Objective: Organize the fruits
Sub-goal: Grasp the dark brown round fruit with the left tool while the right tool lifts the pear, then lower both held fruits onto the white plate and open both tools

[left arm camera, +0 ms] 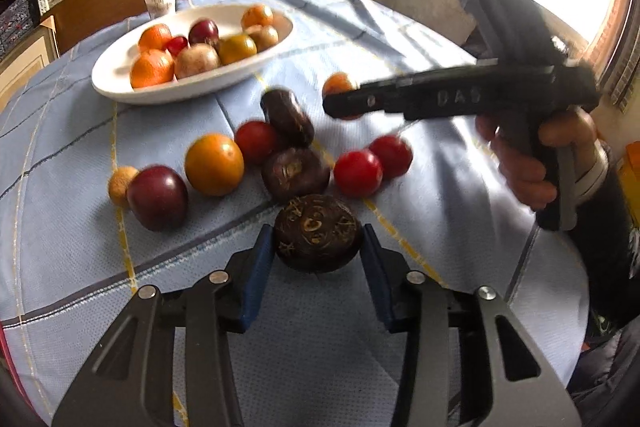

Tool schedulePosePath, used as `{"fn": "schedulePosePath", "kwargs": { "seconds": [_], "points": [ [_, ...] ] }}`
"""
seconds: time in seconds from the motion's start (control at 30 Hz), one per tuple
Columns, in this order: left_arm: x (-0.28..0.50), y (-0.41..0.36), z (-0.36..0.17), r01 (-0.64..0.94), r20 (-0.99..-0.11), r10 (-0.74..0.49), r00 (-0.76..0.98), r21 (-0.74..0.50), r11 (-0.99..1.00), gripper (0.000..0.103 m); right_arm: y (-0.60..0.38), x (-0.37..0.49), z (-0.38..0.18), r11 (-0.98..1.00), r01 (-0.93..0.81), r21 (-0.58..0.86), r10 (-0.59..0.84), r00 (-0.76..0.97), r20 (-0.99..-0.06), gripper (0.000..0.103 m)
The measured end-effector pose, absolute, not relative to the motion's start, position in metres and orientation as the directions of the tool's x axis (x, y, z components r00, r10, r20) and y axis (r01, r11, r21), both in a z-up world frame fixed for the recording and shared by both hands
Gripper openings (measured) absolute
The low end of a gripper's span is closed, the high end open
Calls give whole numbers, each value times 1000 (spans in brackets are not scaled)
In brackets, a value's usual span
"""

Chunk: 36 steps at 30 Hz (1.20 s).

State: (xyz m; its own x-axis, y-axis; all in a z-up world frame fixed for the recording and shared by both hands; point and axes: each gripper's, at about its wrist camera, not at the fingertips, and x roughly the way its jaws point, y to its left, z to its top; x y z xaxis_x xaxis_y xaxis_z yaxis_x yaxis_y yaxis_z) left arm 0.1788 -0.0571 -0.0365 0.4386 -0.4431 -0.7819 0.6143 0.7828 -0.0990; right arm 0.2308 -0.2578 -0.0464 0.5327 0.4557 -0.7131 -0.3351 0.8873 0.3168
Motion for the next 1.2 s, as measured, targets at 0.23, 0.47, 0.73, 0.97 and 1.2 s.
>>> {"fn": "schedulePosePath", "kwargs": {
  "seconds": [0.23,0.47,0.73,0.97,1.2],
  "points": [
    [200,-39,-4,546,-688,-487,537,-157,823,43,-262,238,-29,869,-337,362,495,598,-630,41],
    [304,-16,25,350,-678,-383,628,-193,917,43,-252,291,-7,886,-299,353,458,675,-578,40],
    [386,-3,7,240,-720,-354,597,-261,935,43,-239,343,-12,897,-293,330,439,665,-604,41],
    [388,1,13,189,-700,-287,654,-216,958,94,-246,343,-10,893,-275,357,443,681,-583,68],
    [344,6,38,170,-649,-244,721,-176,970,98,-268,314,-3,899,-218,380,410,724,-555,87]
  ]
}}
